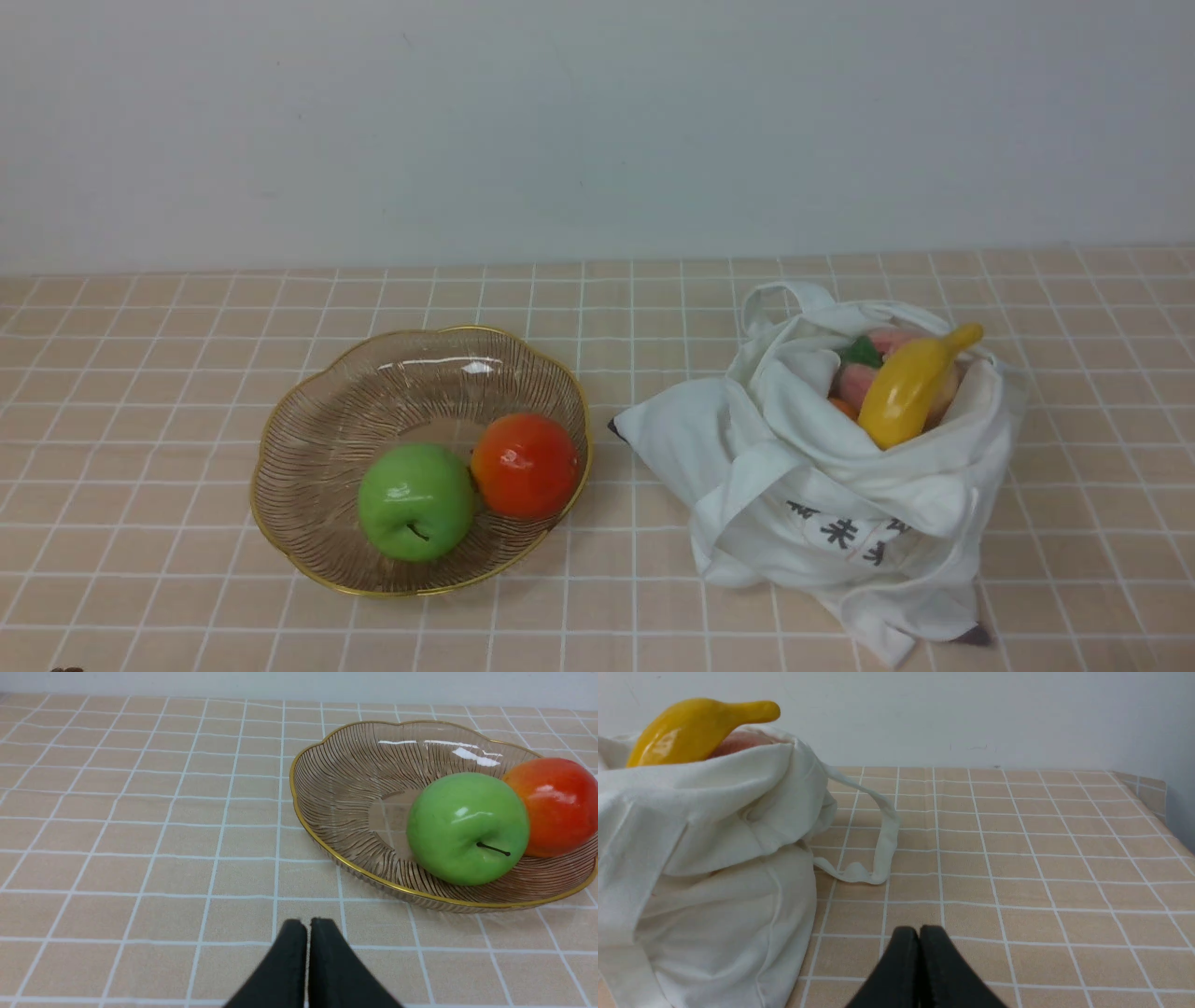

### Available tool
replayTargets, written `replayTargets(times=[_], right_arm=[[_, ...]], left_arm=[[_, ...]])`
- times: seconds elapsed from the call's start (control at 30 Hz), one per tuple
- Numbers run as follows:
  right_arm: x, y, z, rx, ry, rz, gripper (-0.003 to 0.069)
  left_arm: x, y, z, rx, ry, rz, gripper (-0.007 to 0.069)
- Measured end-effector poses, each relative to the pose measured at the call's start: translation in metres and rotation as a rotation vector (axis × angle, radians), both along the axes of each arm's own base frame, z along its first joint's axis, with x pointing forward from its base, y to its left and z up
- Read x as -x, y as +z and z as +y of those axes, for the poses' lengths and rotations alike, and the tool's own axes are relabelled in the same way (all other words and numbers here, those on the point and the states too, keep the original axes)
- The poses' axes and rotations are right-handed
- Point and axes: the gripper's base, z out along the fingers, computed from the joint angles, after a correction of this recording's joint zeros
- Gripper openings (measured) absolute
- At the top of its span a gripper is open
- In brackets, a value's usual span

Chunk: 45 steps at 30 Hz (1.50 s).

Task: Take the fruit out of the bag on the brown coffee tablecloth and place them on the plate.
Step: 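Reach into the bag and grasp the banana with the right gripper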

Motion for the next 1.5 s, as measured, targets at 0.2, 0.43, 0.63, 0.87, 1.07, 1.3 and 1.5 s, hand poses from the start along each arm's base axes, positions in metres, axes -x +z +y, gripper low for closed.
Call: replayTargets(times=[0.2,0.43,0.63,0.87,1.07,1.3,1.5], right_arm=[[0.0,0.0,0.0,0.0,0.0,0.0,-0.0013],[0.0,0.0,0.0,-0.002,0.0,0.0,-0.0013],[0.0,0.0,0.0,-0.023,-0.005,-0.001,-0.0013],[0.0,0.0,0.0,-0.024,-0.005,-0.001,-0.0013],[-0.002,0.009,0.004,-0.344,-0.002,-0.125,-0.0013],[-0.002,0.026,0.001,-0.85,-0.03,-0.323,-0.0013],[0.0,0.033,-0.004,-1.03,-0.056,-0.419,-0.0013]], left_arm=[[0.0,0.0,0.0,0.0,0.0,0.0,-0.0008],[0.0,0.0,0.0,0.0,0.0,0.0,-0.0008],[0.0,0.0,0.0,0.0,0.0,0.0,-0.0008],[0.0,0.0,0.0,0.0,0.0,0.0,-0.0008],[0.0,0.0,0.0,-0.001,0.0,0.0,-0.0008],[0.0,0.0,0.0,-0.002,-0.001,0.0,-0.0008],[0.0,0.0,0.0,-0.002,-0.001,0.0,-0.0008]])
